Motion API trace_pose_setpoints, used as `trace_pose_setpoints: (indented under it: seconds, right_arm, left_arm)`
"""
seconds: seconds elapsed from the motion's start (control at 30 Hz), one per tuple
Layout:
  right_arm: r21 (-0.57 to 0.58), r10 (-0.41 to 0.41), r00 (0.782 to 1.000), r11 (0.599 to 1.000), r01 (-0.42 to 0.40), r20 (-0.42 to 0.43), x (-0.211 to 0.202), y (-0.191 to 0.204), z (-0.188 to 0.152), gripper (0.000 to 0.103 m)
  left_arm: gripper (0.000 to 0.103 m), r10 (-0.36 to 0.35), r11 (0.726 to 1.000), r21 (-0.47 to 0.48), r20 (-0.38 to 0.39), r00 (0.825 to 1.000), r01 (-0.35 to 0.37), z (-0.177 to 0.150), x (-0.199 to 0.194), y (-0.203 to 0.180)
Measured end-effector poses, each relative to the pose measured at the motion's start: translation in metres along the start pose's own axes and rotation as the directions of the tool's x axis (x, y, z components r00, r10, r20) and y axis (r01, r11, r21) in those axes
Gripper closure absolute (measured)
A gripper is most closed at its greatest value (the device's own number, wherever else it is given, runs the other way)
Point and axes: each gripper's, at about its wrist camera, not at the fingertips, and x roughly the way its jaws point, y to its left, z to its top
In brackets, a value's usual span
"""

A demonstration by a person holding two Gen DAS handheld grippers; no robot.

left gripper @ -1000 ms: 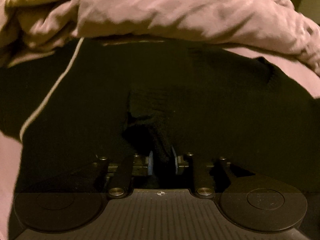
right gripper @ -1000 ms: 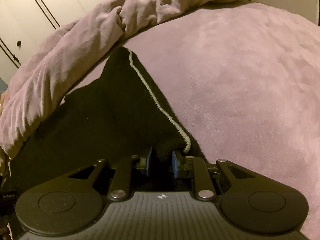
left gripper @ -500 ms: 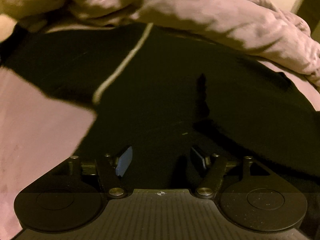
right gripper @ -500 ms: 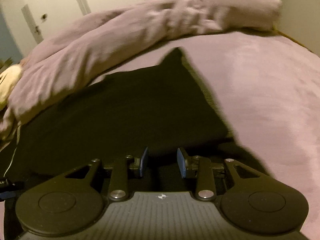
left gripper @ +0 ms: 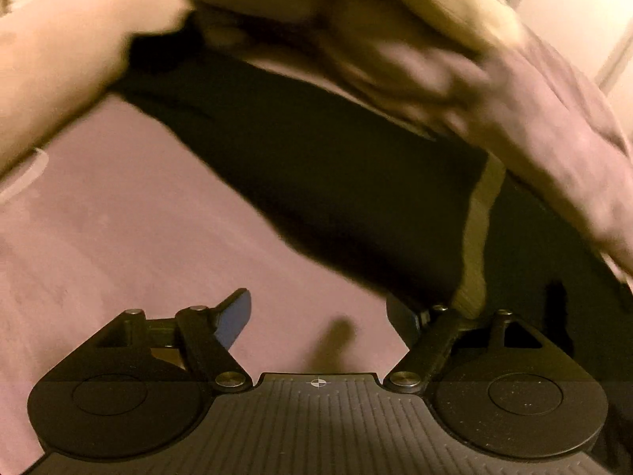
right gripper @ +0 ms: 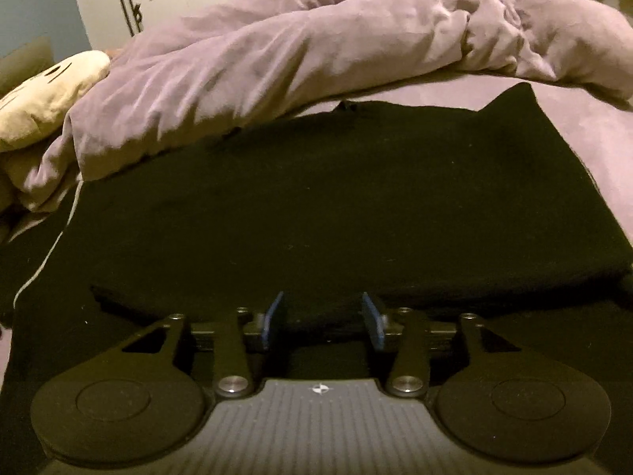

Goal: Fold small clothes

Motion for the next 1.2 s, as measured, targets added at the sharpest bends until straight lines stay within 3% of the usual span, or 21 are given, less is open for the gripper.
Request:
trace_pose_setpoints:
  seconds: [0.13, 0.27, 0.33, 0.43, 0.5, 0.57, 0.67, 0.7, 0.8, 0.9, 1.07, 1.13, 1.2]
  right_arm:
    - [-0.012, -0.028, 0.999, 1.0, 0.028, 0.03, -0.001, 0.005, -0.008, 0.054]
    - [0.017, -0.039, 0.998, 0.999, 0.038, 0.059, -0.004, 0.006, -0.012, 0.049]
    - [0.03, -0.043, 0.996, 0.999, 0.041, 0.073, -0.004, 0.01, -0.016, 0.047]
    - [0.044, -0.044, 0.995, 0.998, 0.04, 0.094, -0.005, 0.014, -0.022, 0.042]
    - [0.057, -0.031, 0.995, 0.998, 0.026, 0.096, -0.005, 0.015, -0.026, 0.04]
    - [0.076, -0.007, 0.995, 0.997, 0.0, 0.096, -0.005, 0.014, -0.029, 0.04]
    - [0.08, 0.007, 0.994, 0.997, -0.016, 0.109, -0.007, 0.013, -0.031, 0.04]
    - [0.086, 0.012, 0.994, 0.996, -0.022, 0.11, -0.007, 0.012, -0.031, 0.04]
    - [0.107, 0.047, 0.992, 0.993, -0.059, 0.116, -0.007, 0.008, -0.032, 0.04]
    - [0.127, 0.083, 0.988, 0.987, -0.1, 0.13, -0.009, 0.003, -0.033, 0.04]
    - [0.179, 0.173, 0.97, 0.963, -0.203, 0.17, -0.016, -0.009, -0.035, 0.04]
    - [0.184, 0.215, 0.956, 0.95, -0.252, 0.199, -0.022, -0.015, -0.036, 0.04]
    - [0.178, 0.248, 0.94, 0.94, -0.292, 0.234, -0.032, -0.022, -0.037, 0.04]
  left_arm:
    - [0.023, 0.106, 0.993, -0.06, 0.106, 0.989, -0.1, 0.041, 0.02, 0.05]
    - [0.027, 0.138, 0.984, -0.133, 0.146, 0.98, -0.118, 0.076, 0.053, 0.091]
    - [0.026, 0.133, 0.985, -0.13, 0.182, 0.974, -0.11, 0.089, 0.065, 0.097]
    - [0.024, 0.17, 0.985, -0.078, 0.219, 0.961, -0.157, 0.107, 0.083, 0.099]
    - [0.017, 0.203, 0.977, -0.107, 0.246, 0.948, -0.182, 0.112, 0.089, 0.103]
    - [0.017, 0.197, 0.973, -0.171, 0.252, 0.948, -0.157, 0.116, 0.097, 0.111]
    - [0.055, 0.192, 0.975, -0.161, 0.269, 0.944, -0.152, 0.123, 0.1, 0.108]
    - [0.079, 0.186, 0.978, -0.145, 0.262, 0.947, -0.152, 0.126, 0.099, 0.106]
    - [0.086, 0.143, 0.987, -0.111, 0.264, 0.954, -0.117, 0.135, 0.092, 0.101]
    - [0.087, 0.098, 0.994, -0.075, 0.319, 0.943, -0.078, 0.138, 0.069, 0.088]
    - [0.088, -0.015, 0.997, 0.08, 0.435, 0.9, -0.022, 0.128, 0.012, 0.022]
    - [0.088, -0.096, 0.982, 0.19, 0.476, 0.874, 0.005, 0.114, -0.015, -0.022]
    - [0.088, -0.205, 0.947, 0.318, 0.492, 0.846, 0.044, 0.086, -0.048, -0.073]
